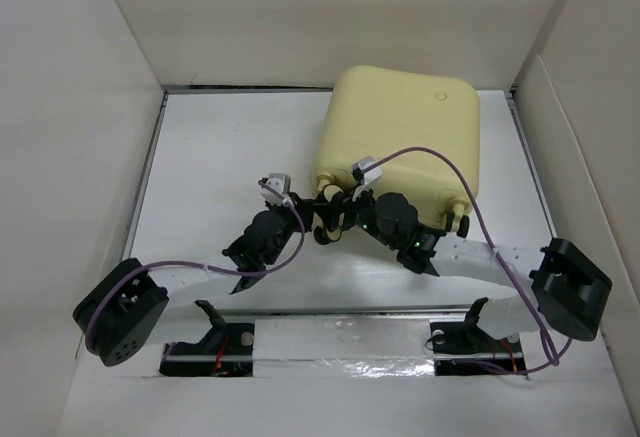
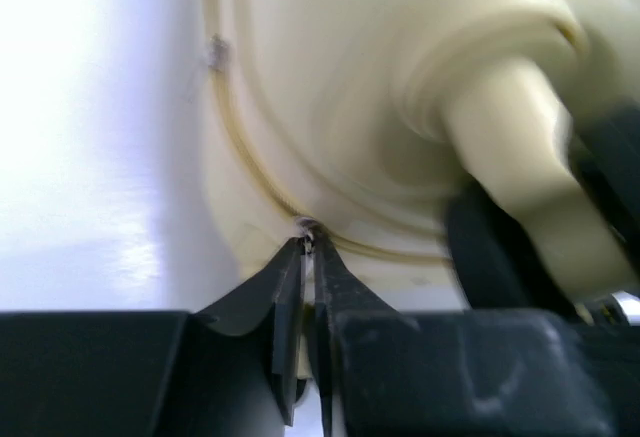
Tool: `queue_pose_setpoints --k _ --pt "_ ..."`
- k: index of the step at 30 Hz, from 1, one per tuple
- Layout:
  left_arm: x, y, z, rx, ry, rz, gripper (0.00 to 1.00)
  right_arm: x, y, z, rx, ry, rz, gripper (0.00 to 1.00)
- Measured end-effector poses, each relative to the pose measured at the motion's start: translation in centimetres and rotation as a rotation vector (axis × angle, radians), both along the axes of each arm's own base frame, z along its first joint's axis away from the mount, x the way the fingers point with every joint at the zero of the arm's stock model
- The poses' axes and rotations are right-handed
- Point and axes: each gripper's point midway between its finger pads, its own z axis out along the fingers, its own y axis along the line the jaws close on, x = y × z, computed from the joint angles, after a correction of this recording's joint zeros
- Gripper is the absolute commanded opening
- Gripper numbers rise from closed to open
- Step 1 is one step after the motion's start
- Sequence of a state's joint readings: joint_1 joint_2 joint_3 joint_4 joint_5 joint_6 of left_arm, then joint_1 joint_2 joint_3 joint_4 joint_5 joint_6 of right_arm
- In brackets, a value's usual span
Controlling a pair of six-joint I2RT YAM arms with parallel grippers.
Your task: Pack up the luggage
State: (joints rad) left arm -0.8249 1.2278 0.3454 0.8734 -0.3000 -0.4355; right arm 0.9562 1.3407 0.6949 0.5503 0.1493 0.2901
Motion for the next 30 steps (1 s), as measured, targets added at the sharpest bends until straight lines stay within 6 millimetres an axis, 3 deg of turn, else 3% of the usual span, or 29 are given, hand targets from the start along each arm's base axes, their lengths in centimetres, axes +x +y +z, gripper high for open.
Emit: queue_pose_setpoints --k 6,10,12,16,20,21,30 --pt "3.6 6.7 0.6 0.023 -0.001 0.271 0.00 -0.9 -1.1 0.4 0.012 -0.007 0.005 0.00" --pt "4.3 8.1 0.7 0.032 0.004 0.332 0.00 -1.7 -2.0 0.4 0.012 -0.006 0.011 0.00" --pt "4.2 7.8 1.0 0.022 -0.001 0.306 0.00 -2.1 -2.3 0.3 0.007 -0.003 0.012 0.00" --pt "2.2 4.5 1.7 -0.008 -0.027 0.110 0.00 -2.2 -2.5 0.3 0.000 0.001 0.011 0.00" --pt "-0.7 1.3 0.4 0.012 -0.003 -0.086 0.32 -2.2 -2.5 0.3 0.000 0.001 0.009 0.00" --pt "-1.2 1.0 -0.1 0.020 0.006 -0.121 0.36 -2.2 -2.5 0.3 0.000 0.001 0.008 0.00" --pt "-3.1 -0.8 -2.8 0.069 0.069 -0.282 0.45 -2.2 -2.5 0.3 -0.006 -0.001 0.006 0.00"
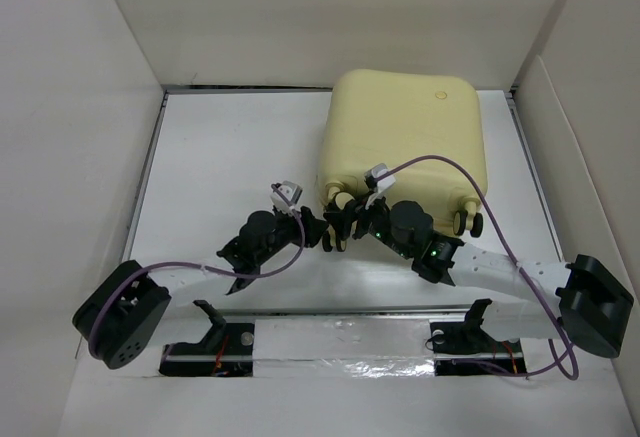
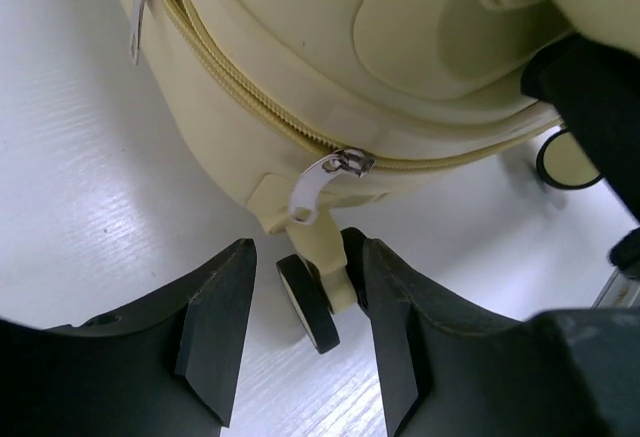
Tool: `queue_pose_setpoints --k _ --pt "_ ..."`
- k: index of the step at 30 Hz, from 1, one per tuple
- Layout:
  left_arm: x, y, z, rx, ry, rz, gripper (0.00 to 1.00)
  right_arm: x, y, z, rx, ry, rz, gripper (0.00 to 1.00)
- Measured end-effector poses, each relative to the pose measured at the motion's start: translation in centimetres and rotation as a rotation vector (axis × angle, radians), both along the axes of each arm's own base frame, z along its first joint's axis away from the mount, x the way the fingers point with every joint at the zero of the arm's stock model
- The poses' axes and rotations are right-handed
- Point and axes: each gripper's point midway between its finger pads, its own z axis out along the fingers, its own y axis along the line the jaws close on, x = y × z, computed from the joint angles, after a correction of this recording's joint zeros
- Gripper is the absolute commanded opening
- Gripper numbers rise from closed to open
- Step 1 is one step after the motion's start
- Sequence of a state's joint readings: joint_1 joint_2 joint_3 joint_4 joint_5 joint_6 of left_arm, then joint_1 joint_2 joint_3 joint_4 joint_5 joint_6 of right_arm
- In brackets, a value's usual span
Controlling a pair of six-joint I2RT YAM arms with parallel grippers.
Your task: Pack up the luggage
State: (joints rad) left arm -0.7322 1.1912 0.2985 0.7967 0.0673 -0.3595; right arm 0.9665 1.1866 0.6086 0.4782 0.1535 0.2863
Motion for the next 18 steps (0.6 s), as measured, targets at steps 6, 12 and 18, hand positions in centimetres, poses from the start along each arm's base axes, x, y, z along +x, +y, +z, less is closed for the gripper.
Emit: queue_pose_setpoints --k 6,12,18 --pt "1.0 -0.3 -0.6 0.040 -0.003 0.011 0.44 0.0 0.0 0.0 -0.002 -0.002 0.001 0.00" --pt "2.3 -0.6 -0.2 0.076 -0.036 0.030 0.43 0.0 0.0 0.0 -0.004 -0.004 0.001 0.00" --pt "2.5 -0.9 -0.1 0.102 -0.051 0.016 0.10 0.1 0.0 -0.1 -0.007 -0.006 -0.001 0.00"
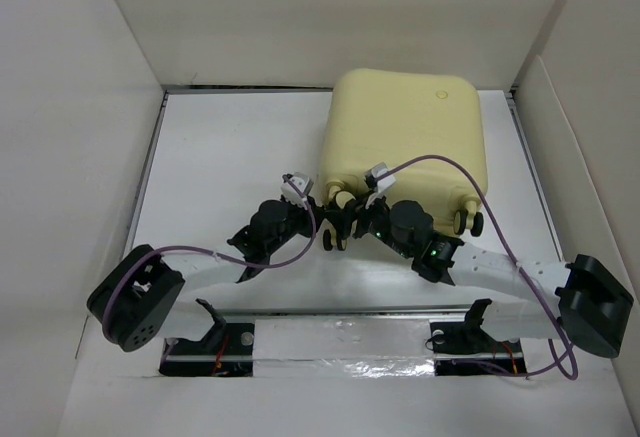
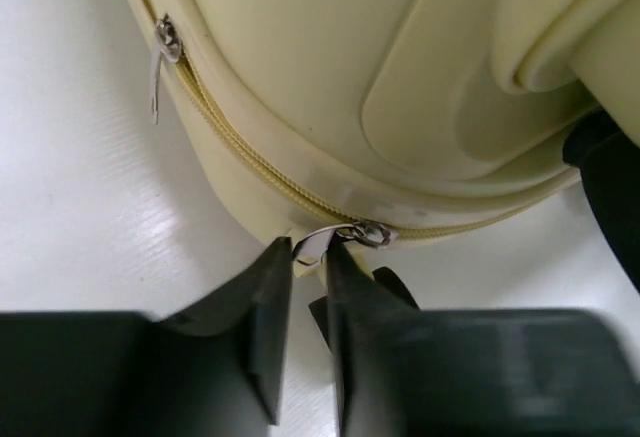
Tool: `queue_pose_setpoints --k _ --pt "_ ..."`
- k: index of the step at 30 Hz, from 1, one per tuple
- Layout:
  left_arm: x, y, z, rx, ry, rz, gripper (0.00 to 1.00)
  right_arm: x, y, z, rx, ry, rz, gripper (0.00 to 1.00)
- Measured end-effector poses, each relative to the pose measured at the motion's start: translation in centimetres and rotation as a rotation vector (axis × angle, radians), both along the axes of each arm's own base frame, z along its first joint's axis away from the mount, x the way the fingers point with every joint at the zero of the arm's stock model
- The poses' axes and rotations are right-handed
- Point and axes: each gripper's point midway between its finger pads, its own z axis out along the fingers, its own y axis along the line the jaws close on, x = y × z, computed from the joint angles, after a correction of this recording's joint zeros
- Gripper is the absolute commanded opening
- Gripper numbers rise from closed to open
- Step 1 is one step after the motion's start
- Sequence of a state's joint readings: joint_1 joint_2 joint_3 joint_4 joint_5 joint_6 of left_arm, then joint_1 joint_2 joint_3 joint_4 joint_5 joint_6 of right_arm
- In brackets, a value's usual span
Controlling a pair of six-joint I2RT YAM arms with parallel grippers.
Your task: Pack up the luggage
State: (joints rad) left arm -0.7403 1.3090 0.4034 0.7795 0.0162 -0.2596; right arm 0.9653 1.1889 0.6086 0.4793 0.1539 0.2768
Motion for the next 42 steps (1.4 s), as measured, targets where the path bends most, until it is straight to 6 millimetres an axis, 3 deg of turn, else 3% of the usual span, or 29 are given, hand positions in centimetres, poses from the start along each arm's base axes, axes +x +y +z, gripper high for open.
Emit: queue_pose_setpoints --k 2,15,19,24,29,35,42 --pt "0.2 0.0 0.1 0.005 -0.006 -0.001 0.00 0.1 0.0 0.0 0.001 -0.001 -0.002 0.00" --pt "0.0 0.4 0.8 0.005 -0.020 0.024 0.00 0.1 0.1 0.4 0.014 -0.009 0.003 0.00" --pt "-0.1 1.5 0.8 0.010 -0.026 0.073 0.00 -0.2 0.3 0.4 0.017 -0.009 0.020 0.00" --pt "1.3 4.1 1.1 -0.031 -0.008 0.174 0.00 -0.4 0.5 0.3 0.017 -0.008 0.036 0.00" --pt "2.0 5.2 1.1 -0.090 0.039 0.204 0.00 -1.1 0.7 0.3 0.015 -0.014 0.065 0.00" --pt "2.6 5.1 0.8 -0.139 0.095 0.196 0.00 -2.5 -0.2 0.2 0.009 -0.023 0.093 0.00" --pt "3.9 3.6 0.0 -0.174 0.162 0.147 0.00 -3.8 -1.7 -0.1 -0.026 -0.020 0.115 0.00"
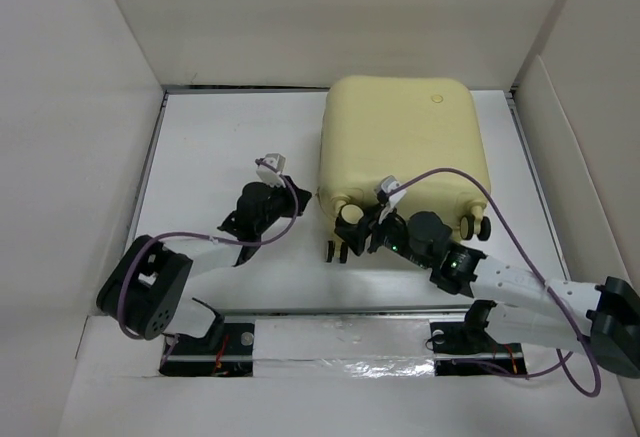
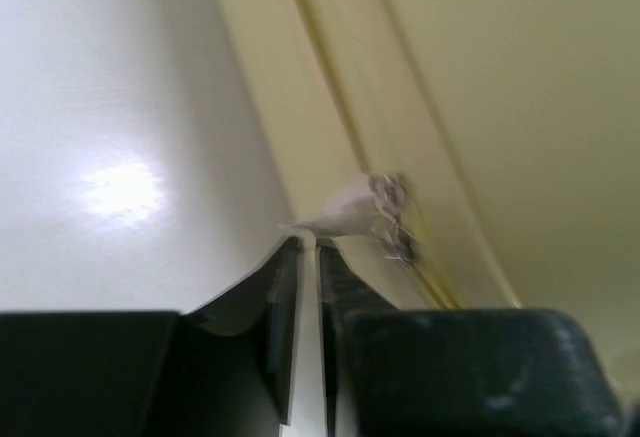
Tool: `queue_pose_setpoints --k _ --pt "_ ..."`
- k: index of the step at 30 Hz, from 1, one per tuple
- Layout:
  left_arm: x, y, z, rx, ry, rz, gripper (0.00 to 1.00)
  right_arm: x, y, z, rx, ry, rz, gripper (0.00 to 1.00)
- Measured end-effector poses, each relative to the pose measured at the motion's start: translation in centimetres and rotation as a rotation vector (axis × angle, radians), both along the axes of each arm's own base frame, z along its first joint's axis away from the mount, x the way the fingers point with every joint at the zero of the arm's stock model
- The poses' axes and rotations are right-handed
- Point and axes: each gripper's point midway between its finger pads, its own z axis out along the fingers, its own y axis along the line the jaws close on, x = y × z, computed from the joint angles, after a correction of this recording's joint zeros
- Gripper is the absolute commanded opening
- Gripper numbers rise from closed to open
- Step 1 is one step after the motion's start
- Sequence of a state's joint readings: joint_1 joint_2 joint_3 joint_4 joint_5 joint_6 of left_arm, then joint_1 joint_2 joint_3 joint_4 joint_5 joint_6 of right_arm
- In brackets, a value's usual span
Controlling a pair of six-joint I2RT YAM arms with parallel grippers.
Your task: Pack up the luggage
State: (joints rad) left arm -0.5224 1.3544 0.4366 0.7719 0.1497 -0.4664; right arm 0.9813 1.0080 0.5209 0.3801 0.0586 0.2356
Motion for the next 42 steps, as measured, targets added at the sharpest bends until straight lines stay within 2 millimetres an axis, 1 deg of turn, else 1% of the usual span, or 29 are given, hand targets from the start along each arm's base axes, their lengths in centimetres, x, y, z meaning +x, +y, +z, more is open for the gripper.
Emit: queue_pose_setpoints --k 1,2,5,6,8,10,11,13,14,16,17,19,20,21,22,23,24,25,26,29,30,31,33,35,36,38,40,41,42 --pt "0.6 0.0 0.0 0.004 -0.003 0.016 0.00 -0.1 -0.1 0.0 -0.003 0.001 0.004 0.00" --pt "2.0 0.9 0.1 0.011 -0.017 0.076 0.00 -0.3 -0.1 0.0 -0.006 0.006 0.012 0.00" --pt "6.3 4.4 1.4 0.009 -0.074 0.266 0.00 -1.1 0.1 -0.3 -0.012 0.021 0.053 0.00" --pt "7.1 5.3 1.9 0.001 -0.091 0.313 0.00 -1.3 0.3 -0.5 -0.015 0.025 0.068 0.00" --pt "7.6 6.2 2.6 -0.014 -0.114 0.366 0.00 -1.7 1.0 -0.7 -0.018 0.035 0.101 0.00" --pt "7.3 6.8 3.1 -0.030 -0.125 0.403 0.00 -1.8 1.8 -1.1 -0.026 0.055 0.126 0.00" --pt "6.8 7.3 3.4 -0.042 -0.127 0.425 0.05 -1.8 2.1 -1.3 -0.030 0.069 0.136 0.00" --pt "5.7 8.4 4.5 -0.071 -0.138 0.468 0.18 -1.4 3.2 -1.2 -0.033 0.078 0.150 0.00" --pt "5.1 9.0 5.6 -0.098 -0.154 0.489 0.30 -1.1 4.0 -0.7 -0.026 0.071 0.157 0.00" --pt "3.9 10.1 8.4 -0.167 -0.201 0.528 0.44 -0.7 5.6 -0.2 -0.039 0.059 0.175 0.00" --pt "3.2 10.7 10.2 -0.213 -0.234 0.545 0.55 -0.5 6.5 -0.3 -0.053 0.051 0.183 0.00" --pt "1.6 11.7 13.8 -0.313 -0.300 0.567 0.63 -0.5 8.3 -0.7 -0.088 0.033 0.195 0.00" --pt "0.7 12.2 15.6 -0.362 -0.334 0.571 0.70 -0.5 9.1 -0.8 -0.102 0.026 0.198 0.02" --pt "-0.2 12.6 17.3 -0.411 -0.365 0.573 0.72 -0.5 9.8 -0.9 -0.115 0.023 0.196 0.12" --pt "-1.0 12.9 18.4 -0.447 -0.387 0.573 0.77 -0.5 10.4 -0.9 -0.125 0.024 0.193 0.27" --pt "-1.8 13.3 19.6 -0.482 -0.407 0.569 0.82 -0.6 11.0 -0.8 -0.132 0.027 0.191 0.52" --pt "-2.5 13.5 20.4 -0.509 -0.419 0.567 0.84 -0.5 11.5 -0.6 -0.135 0.031 0.190 0.61" --pt "-3.1 13.8 21.2 -0.531 -0.426 0.564 0.86 -0.5 12.0 -0.3 -0.136 0.036 0.190 0.84" --pt "-3.6 14.0 21.8 -0.546 -0.428 0.563 0.91 -0.8 12.4 -0.2 -0.134 0.048 0.201 1.00" --pt "-4.7 14.3 23.0 -0.568 -0.415 0.558 0.99 -2.9 12.7 -0.5 -0.169 0.066 0.248 1.00" --pt "-5.0 14.3 23.3 -0.575 -0.410 0.555 0.99 -3.1 12.6 -0.1 -0.165 0.065 0.258 1.00" --pt "-5.4 14.4 23.5 -0.581 -0.406 0.551 0.99 -3.4 12.3 0.5 -0.159 0.061 0.266 1.00" --pt "-6.0 14.2 23.9 -0.584 -0.393 0.532 0.99 -4.1 11.4 3.2 -0.119 0.027 0.284 1.00" --pt "-6.5 13.9 24.1 -0.572 -0.375 0.505 0.99 -5.1 10.2 7.1 -0.046 -0.031 0.297 1.00" --pt "-6.7 13.7 24.2 -0.564 -0.366 0.494 0.99 -5.7 9.1 9.8 0.006 -0.072 0.294 1.00" --pt "-7.2 13.4 24.5 -0.534 -0.346 0.469 0.99 -6.1 6.2 14.3 0.100 -0.144 0.243 1.00" --pt "-7.8 13.2 25.0 -0.500 -0.339 0.443 0.99 -6.0 2.1 18.0 0.191 -0.201 0.143 1.00" --pt "-8.2 13.2 25.2 -0.486 -0.338 0.433 0.99 -5.6 -0.2 19.3 0.230 -0.219 0.076 1.00" --pt "-8.6 13.3 25.3 -0.465 -0.340 0.424 0.99 -5.1 -2.4 20.0 0.258 -0.228 0.008 1.00"
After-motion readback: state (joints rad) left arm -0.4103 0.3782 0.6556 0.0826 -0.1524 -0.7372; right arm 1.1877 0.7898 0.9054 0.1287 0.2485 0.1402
